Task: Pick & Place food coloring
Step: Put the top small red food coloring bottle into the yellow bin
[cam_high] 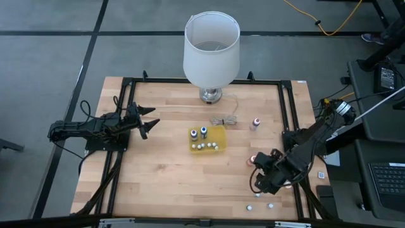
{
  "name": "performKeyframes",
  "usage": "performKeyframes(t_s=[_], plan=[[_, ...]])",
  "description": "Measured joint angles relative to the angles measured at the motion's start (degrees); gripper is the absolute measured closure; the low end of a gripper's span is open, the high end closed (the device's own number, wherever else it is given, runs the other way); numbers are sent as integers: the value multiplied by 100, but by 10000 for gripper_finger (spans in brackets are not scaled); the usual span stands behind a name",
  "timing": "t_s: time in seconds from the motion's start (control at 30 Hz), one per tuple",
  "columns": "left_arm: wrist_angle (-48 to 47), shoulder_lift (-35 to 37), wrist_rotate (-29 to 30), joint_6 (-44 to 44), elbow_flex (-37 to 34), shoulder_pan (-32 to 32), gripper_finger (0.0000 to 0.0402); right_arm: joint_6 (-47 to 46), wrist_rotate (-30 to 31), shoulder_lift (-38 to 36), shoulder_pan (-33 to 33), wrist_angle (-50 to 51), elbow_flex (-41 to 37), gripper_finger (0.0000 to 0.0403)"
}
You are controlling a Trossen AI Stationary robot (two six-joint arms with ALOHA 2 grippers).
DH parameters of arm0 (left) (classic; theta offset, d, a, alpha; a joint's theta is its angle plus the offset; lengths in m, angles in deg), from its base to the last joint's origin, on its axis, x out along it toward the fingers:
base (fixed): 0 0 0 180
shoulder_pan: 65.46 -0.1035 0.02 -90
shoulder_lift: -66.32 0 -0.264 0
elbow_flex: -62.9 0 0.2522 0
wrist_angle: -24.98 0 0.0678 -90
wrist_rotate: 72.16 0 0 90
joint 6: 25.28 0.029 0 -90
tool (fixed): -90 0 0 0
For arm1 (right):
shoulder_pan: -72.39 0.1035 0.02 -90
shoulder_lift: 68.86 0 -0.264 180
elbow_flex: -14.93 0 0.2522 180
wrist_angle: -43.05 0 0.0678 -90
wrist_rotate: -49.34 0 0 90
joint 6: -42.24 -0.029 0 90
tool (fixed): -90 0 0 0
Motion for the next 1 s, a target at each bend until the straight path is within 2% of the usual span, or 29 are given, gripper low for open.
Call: performKeyframes(t_s=[0.43,0.73,1.0], plan=[[-2,0,0,2,0,0,91,-1226,-52,-17,60,-1102,-1302,166],[-2,0,0,0,0,-2,90,-1345,-217,11,58,-2053,-1815,185],[-2,0,0,2,0,0,89,-1334,-306,202,101,-2077,-1843,186]])
